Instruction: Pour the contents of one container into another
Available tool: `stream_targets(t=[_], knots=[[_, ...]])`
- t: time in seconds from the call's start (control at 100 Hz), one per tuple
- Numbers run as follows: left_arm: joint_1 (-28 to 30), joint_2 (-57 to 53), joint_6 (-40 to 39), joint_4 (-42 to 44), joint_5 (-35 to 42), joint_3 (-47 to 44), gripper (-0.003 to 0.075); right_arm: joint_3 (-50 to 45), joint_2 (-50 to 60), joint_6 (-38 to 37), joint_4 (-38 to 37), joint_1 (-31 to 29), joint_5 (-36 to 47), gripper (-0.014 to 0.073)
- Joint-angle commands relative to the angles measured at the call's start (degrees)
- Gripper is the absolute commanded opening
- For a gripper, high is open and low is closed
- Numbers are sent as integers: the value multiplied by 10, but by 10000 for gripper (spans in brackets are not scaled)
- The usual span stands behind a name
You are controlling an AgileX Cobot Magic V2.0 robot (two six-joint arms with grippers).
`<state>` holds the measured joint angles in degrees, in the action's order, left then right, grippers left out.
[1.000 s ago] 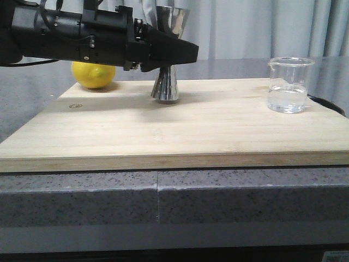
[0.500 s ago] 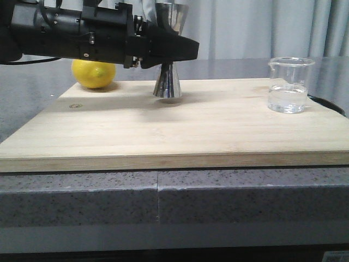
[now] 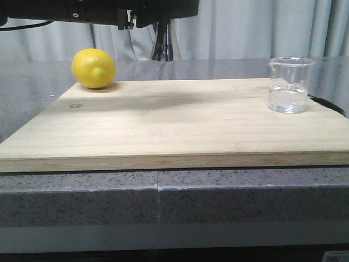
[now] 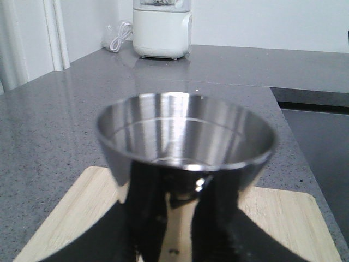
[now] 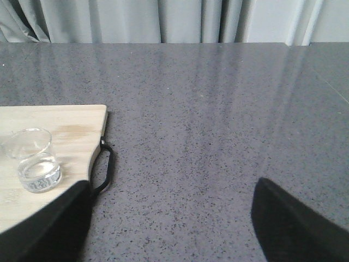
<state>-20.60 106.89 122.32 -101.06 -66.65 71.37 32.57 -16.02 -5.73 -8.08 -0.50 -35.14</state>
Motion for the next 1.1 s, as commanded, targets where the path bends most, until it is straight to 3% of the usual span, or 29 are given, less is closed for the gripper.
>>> stream_targets(t=[0.0,0.21,0.47,0.59,0.68,0.85,1.09], knots=[[-5,-34,-9,-50,-67,16,205,20,-10,4,-1,-4,41,547],[-5,-34,-9,-50,-63,16,205,20,-15,14,39,-4,46,547],[-5,-34,-9,-50,-63,16,205,55,-114,195,186,-4,35,547],[-5,-34,-9,-50,-63,16,205,71,-168,233,230,2,32,547],[-5,-34,-9,-50,-63,16,205,74,-193,269,256,40,41,547],[-5,-34,-9,-50,-62,16,205,74,-232,269,235,127,54,547],[-5,-34,-9,-50,-62,16,205,44,-250,257,279,137,156,547]])
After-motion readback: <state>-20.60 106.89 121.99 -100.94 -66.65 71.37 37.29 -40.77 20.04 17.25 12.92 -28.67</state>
